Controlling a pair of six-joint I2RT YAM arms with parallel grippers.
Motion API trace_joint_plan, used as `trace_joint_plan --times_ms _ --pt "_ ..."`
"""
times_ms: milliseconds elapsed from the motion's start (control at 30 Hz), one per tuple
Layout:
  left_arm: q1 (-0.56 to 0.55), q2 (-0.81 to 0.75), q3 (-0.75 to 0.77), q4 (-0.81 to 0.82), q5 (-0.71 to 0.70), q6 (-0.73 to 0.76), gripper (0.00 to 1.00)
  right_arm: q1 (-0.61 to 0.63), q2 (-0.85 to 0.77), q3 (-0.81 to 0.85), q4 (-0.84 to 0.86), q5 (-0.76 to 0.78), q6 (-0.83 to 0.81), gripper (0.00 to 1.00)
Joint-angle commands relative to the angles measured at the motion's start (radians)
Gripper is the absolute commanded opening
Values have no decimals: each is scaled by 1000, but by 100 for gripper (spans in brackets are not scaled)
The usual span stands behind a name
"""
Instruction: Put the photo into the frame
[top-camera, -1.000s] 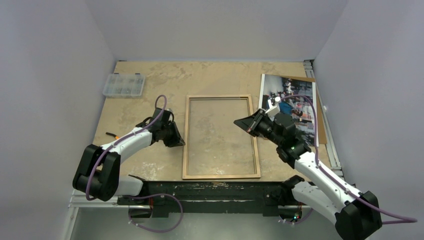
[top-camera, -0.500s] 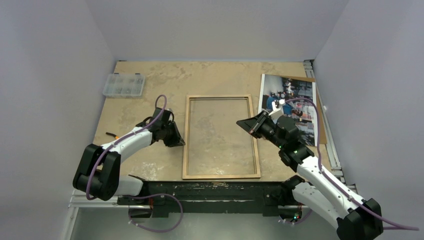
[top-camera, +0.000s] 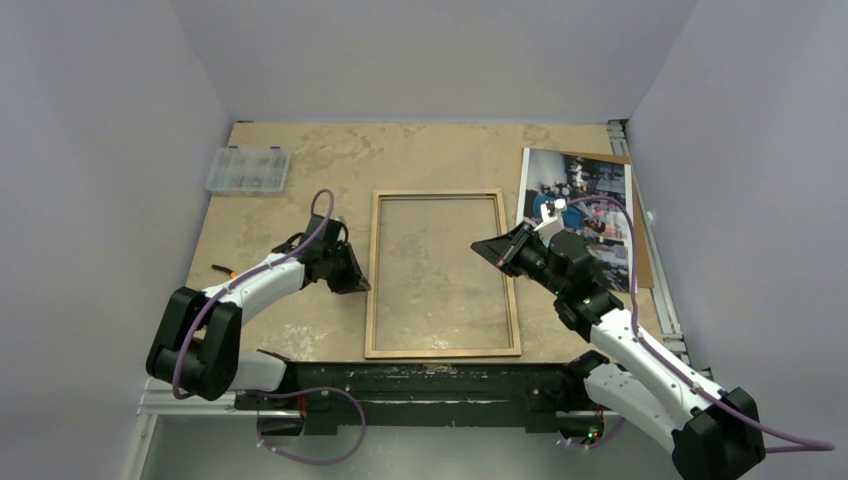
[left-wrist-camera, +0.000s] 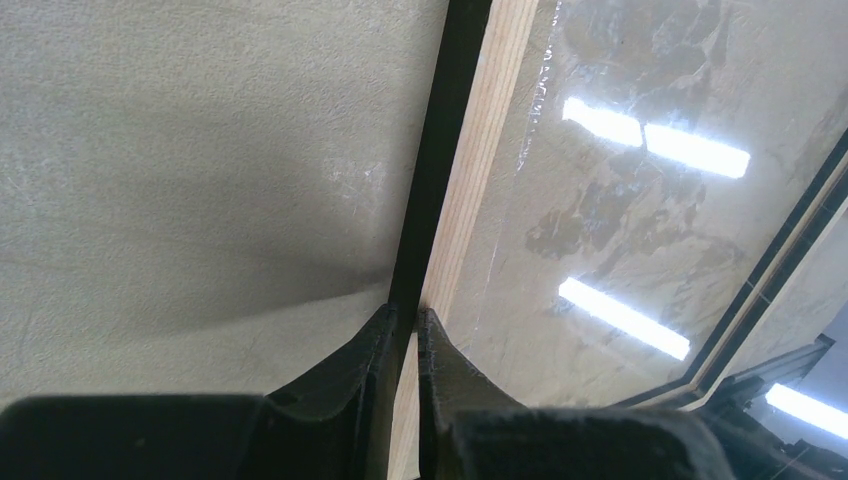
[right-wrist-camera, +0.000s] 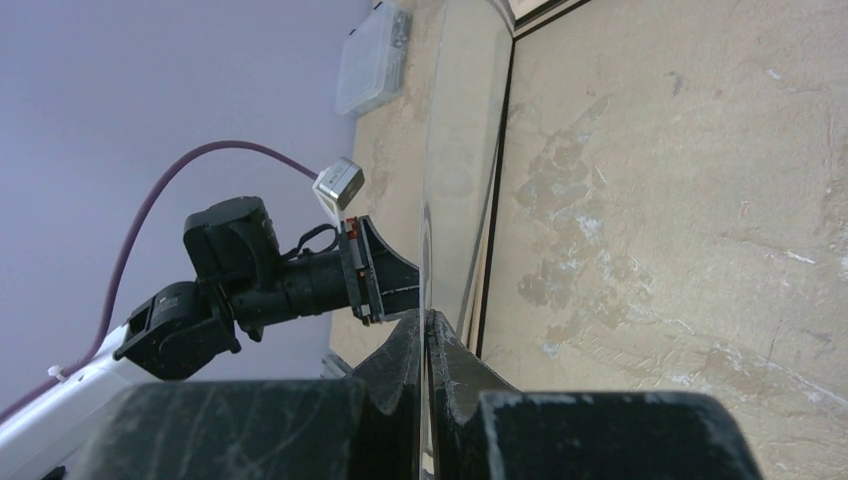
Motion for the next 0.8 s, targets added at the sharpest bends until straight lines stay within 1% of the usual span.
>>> trace_joint_plan --times_ms 0,267,767 --pt "2 47 -13 -28 -80 36 10 4 4 3 84 3 9 0" --pt "2 56 -11 -28 -80 36 10 4 15 -9 95 -5 23 0" --pt "2 62 -9 -31 -78 38 8 5 40 -52 144 -33 113 0"
